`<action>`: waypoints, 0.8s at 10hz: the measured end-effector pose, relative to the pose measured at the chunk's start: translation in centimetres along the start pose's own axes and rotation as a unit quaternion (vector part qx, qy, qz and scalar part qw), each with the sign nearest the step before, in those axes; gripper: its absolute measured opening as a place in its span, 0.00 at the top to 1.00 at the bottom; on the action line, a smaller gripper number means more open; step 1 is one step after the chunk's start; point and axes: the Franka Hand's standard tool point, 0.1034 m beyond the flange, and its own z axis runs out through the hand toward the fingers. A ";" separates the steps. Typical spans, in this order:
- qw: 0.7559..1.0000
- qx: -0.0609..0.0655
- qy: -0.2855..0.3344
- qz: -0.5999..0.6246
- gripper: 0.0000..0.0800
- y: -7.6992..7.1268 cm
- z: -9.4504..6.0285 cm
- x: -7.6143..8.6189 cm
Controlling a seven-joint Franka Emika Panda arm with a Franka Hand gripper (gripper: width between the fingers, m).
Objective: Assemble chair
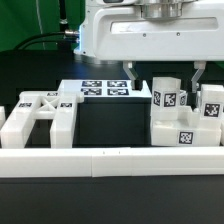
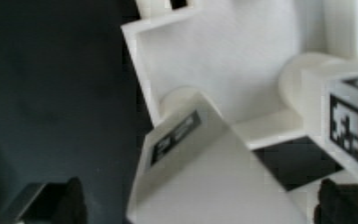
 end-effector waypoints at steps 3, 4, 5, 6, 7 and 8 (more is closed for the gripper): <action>0.993 -0.004 0.000 -0.116 0.19 0.1 -0.1 0.0; 0.992 -0.004 0.000 -0.126 0.31 0.2 0.0 0.0; 0.993 -0.004 0.000 -0.121 0.50 0.2 0.0 0.0; 0.993 -0.004 -0.001 -0.120 0.50 0.2 0.1 0.0; 0.993 -0.004 -0.001 -0.120 0.64 0.2 0.1 0.0; 0.994 -0.004 0.000 -0.109 0.64 0.2 0.1 0.0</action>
Offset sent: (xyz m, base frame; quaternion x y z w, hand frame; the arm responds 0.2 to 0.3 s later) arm 0.0000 0.0000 0.0000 0.0000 0.0000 -0.1296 0.9916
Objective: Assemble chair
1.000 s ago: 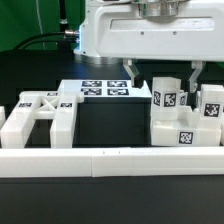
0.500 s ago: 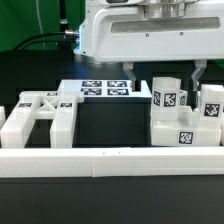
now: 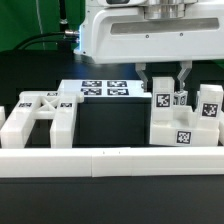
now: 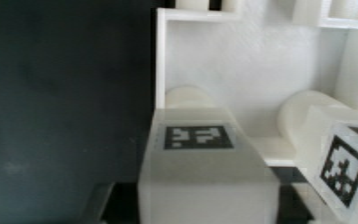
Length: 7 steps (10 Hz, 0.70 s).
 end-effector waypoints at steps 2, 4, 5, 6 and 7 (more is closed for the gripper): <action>1.000 0.000 0.000 0.002 0.64 0.0 0.0 0.0; 0.990 0.003 -0.002 0.138 0.64 -0.1 0.1 -0.1; 0.974 0.005 -0.002 0.225 0.64 -0.2 0.1 -0.1; 0.957 0.008 -0.003 0.290 0.64 -0.1 0.1 -0.1; 0.940 0.010 -0.003 0.341 0.64 -0.1 0.1 -0.1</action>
Offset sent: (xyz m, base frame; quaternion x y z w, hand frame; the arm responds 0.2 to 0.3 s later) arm -0.0038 -0.0015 -0.0069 -0.0076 -0.0213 0.2374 0.9711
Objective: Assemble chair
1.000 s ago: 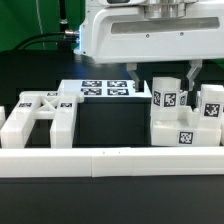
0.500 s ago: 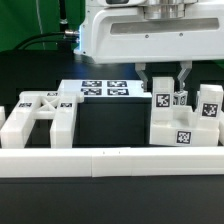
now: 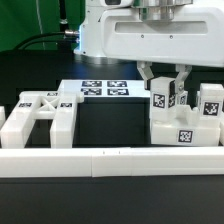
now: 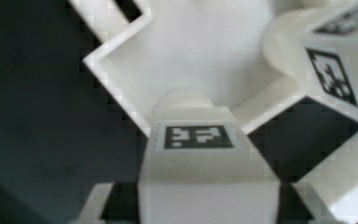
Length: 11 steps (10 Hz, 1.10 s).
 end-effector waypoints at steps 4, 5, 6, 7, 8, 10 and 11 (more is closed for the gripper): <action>0.981 -0.005 -0.008 0.196 0.64 -0.4 0.1 -0.4; 0.981 -0.005 -0.008 0.195 0.64 -0.4 0.1 -0.4; 0.984 -0.004 -0.008 0.180 0.64 -0.4 0.1 -0.4; 0.984 -0.004 -0.008 0.177 0.40 -0.4 0.1 -0.5; 0.988 -0.003 -0.008 0.153 0.40 -0.5 0.0 -0.5; 1.000 -0.001 -0.008 0.030 0.23 -0.7 -0.1 -0.7; 1.000 0.000 -0.007 -0.017 0.20 -0.7 -0.1 -0.6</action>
Offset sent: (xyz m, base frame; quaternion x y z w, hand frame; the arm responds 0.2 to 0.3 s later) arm 0.0010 -0.0023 -0.0018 -0.0266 -0.0116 0.2097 0.9773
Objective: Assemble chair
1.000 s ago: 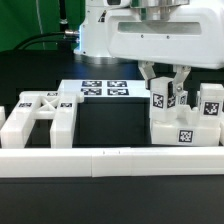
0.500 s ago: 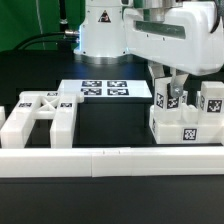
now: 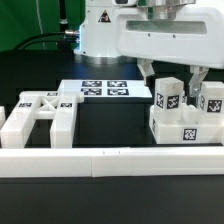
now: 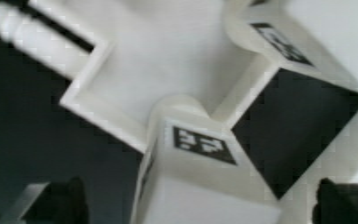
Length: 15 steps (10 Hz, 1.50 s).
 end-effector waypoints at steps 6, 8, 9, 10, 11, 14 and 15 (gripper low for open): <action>0.966 -0.004 0.002 -0.260 0.19 0.1 -0.1 0.2; 0.947 -0.006 0.002 -0.322 0.19 0.2 0.0 0.2; 0.928 -0.008 0.002 -0.372 0.19 0.4 0.0 0.3; 0.921 -0.009 0.002 -0.390 0.19 0.4 0.0 0.3; 0.921 -0.009 0.002 -0.389 0.22 0.4 0.0 0.3; 0.921 -0.010 0.002 -0.389 0.44 0.4 0.0 0.3; 0.921 -0.010 0.002 -0.389 0.64 0.4 0.1 0.3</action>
Offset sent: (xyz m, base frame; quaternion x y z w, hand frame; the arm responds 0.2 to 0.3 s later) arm 0.0013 0.0057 0.0047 0.0086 0.0041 -0.2564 0.9665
